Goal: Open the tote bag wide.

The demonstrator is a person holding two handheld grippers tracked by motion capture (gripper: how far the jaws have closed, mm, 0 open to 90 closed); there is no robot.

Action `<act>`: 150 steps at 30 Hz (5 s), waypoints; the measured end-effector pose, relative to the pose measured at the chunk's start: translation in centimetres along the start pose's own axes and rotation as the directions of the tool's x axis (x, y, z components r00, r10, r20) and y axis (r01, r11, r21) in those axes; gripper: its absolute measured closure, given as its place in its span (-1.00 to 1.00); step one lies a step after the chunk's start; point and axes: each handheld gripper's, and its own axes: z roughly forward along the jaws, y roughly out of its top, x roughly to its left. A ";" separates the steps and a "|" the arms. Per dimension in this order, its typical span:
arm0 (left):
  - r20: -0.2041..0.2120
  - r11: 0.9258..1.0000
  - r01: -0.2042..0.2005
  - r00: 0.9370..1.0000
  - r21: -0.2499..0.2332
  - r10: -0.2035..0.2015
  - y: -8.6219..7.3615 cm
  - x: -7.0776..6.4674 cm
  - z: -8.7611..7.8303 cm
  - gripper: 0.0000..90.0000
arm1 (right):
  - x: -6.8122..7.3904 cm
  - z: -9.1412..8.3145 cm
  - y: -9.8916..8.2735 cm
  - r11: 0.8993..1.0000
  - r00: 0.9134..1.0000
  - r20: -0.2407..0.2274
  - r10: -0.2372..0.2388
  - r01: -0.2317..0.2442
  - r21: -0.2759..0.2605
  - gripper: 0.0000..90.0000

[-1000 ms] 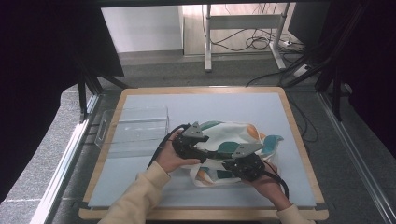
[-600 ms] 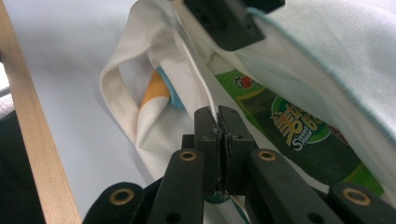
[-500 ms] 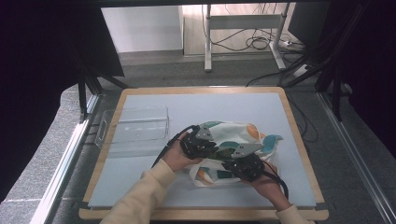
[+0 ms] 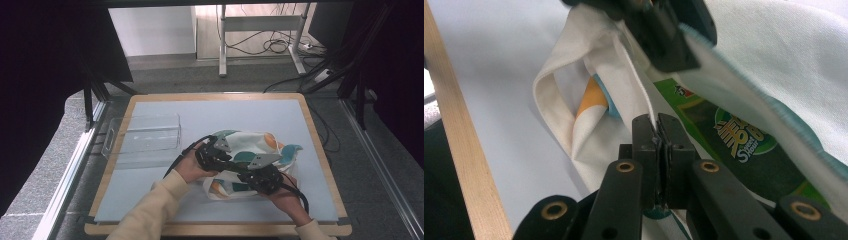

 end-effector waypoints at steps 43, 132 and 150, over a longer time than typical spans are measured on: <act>-0.184 0.992 0.111 0.975 -0.064 -0.122 3.1 5.0 -1.4 0.93 | 0.1 0.0 -1.2 1.000 0.999 -0.046 0.022 -0.022 0.010 0.95; -0.073 0.955 0.203 0.972 -0.218 -0.223 -4.7 -0.4 -6.7 -0.03 | -2.3 -3.2 -1.7 0.987 0.988 0.040 0.147 -0.144 -0.076 0.59; -0.017 0.961 0.230 0.972 -0.155 -0.236 -5.7 -0.2 -4.8 0.99 | -4.6 -1.1 2.8 0.995 0.988 0.118 0.102 -0.101 -0.009 0.99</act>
